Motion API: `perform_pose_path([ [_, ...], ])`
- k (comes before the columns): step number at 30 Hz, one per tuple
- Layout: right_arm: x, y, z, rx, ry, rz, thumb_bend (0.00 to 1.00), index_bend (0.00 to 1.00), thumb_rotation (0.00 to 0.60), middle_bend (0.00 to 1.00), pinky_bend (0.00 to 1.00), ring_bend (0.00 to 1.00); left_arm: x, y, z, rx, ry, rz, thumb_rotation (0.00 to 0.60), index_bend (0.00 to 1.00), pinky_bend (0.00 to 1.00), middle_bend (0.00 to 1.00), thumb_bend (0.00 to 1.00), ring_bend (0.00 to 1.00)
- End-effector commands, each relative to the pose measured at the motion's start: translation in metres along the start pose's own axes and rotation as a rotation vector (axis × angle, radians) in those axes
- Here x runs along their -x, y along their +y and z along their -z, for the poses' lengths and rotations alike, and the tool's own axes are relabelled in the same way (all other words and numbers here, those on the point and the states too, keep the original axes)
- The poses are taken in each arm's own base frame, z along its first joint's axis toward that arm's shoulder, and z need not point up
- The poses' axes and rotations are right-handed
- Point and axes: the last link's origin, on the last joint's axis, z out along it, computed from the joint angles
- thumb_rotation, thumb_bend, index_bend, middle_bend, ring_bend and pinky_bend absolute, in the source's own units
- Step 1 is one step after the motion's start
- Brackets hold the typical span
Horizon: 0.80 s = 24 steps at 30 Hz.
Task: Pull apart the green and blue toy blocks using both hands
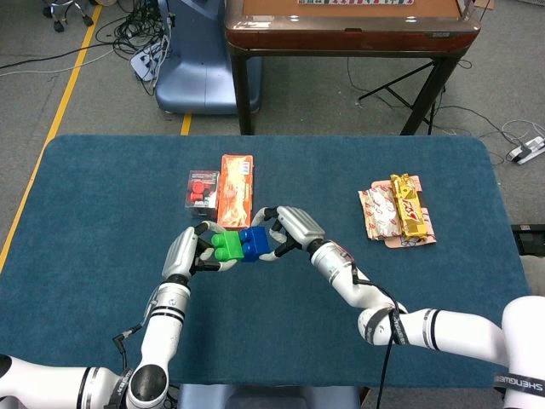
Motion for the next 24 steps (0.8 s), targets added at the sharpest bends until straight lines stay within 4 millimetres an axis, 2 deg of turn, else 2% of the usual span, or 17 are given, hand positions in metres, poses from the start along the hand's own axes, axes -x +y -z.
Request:
perform_pose_path([
  [1,0.0,0.002,0.002,0.003,-0.005,0.004,0.16,0.7,0.6,1.0,1.0,1.0,-0.001,-0.002,-0.001,-0.005,0.005,0.001,0.6,0.75,1.0,1.0,0.18,1.0],
  [7,-0.007,0.015,0.014,0.02,0.004,0.082,0.16,0.71,0.6,1.0,1.0,1.0,-0.004,-0.016,-0.002,-0.017,0.036,-0.056,0.6,0.75,1.0,1.0,0.18,1.0],
  [15,-0.013,0.036,0.031,0.071,0.014,0.205,0.15,0.71,0.6,1.0,1.0,1.0,0.002,-0.039,0.0,-0.041,-0.001,-0.122,0.6,0.74,1.0,1.0,0.18,1.0],
  [20,-0.014,0.047,0.037,0.088,0.017,0.283,0.15,0.71,0.6,1.0,1.0,1.0,0.015,-0.055,0.004,-0.028,-0.034,-0.217,0.6,0.72,1.0,1.0,0.18,1.0],
  [24,-0.012,0.057,0.04,0.095,0.021,0.372,0.11,0.71,0.6,1.0,1.0,1.0,0.033,-0.069,0.008,0.007,-0.028,-0.316,0.6,0.62,1.0,1.0,0.18,1.0],
])
